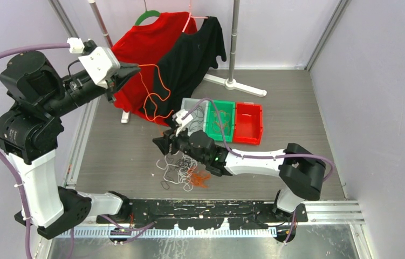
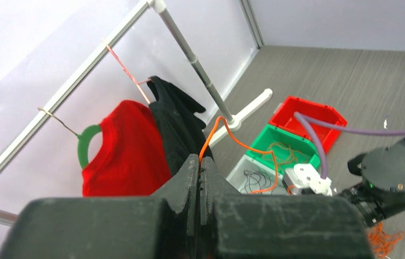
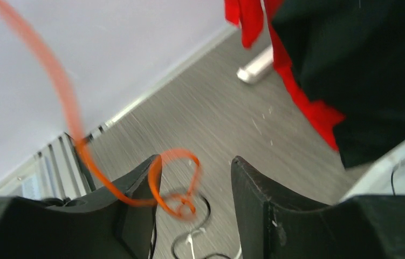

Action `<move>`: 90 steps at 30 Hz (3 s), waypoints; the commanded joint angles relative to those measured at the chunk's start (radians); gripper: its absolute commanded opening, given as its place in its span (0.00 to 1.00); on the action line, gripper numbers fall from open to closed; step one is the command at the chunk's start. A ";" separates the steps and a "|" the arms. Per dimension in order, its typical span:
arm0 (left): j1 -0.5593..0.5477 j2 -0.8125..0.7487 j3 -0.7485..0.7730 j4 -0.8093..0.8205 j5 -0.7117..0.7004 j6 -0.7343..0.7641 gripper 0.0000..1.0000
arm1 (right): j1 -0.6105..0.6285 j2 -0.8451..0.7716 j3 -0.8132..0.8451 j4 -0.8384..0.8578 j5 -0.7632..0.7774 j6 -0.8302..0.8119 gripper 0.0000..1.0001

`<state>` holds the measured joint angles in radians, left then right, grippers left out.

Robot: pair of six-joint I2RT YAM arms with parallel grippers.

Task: Untangle the cables
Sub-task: Untie the cable, then place the cable in the bin.

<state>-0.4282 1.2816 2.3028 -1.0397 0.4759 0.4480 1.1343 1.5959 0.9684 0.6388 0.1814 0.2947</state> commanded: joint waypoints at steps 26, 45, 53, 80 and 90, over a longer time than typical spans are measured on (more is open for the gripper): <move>-0.002 0.070 0.171 0.582 -0.285 0.172 0.00 | 0.010 0.208 -0.320 0.295 0.121 0.316 0.03; -0.003 0.010 0.034 0.651 -0.180 0.113 0.00 | 0.059 0.107 -0.270 0.189 0.076 0.198 0.64; -0.003 -0.125 -0.234 0.463 0.011 -0.055 0.00 | 0.058 -0.190 -0.197 -0.039 -0.019 0.057 0.83; -0.003 -0.261 -0.602 0.314 0.243 -0.201 0.00 | -0.090 -0.376 0.014 -0.202 -0.138 -0.009 0.82; -0.003 -0.267 -0.641 0.352 0.262 -0.265 0.00 | -0.168 -0.248 0.052 -0.005 -0.288 0.165 0.43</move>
<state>-0.4282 1.0298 1.6829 -0.7315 0.7074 0.2367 0.9741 1.3258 0.9623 0.4610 -0.0128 0.3752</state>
